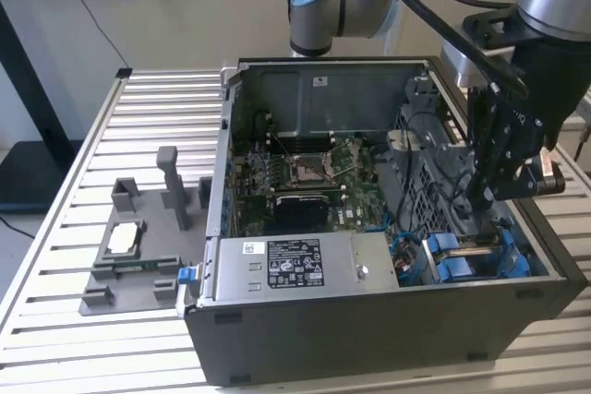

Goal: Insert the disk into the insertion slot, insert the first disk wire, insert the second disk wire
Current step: 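Insert the second disk wire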

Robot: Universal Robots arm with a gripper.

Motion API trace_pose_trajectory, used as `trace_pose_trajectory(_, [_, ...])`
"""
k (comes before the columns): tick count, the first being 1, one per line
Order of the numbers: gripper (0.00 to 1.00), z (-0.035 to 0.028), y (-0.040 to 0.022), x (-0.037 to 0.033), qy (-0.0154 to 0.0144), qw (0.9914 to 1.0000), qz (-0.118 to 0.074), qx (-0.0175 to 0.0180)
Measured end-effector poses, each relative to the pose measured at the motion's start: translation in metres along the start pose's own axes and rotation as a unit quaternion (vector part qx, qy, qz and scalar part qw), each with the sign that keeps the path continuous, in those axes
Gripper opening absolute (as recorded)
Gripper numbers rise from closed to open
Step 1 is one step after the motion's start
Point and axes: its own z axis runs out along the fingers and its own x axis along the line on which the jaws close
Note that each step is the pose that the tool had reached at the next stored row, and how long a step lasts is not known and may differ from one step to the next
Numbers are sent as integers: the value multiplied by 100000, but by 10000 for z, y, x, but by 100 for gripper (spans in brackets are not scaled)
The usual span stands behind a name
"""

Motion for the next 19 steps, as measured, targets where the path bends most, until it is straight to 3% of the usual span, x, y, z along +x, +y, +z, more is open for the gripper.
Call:
trace_pose_trajectory(4, [17, 22, -2, 71, -38, 100000, 47, 2])
trace_pose_trajectory(7, [17, 75, 2, 82, -83, 100000, 132, 4])
trace_pose_trajectory(19, [17, 200, -50, 158, -3889, 99922, 612, -68])
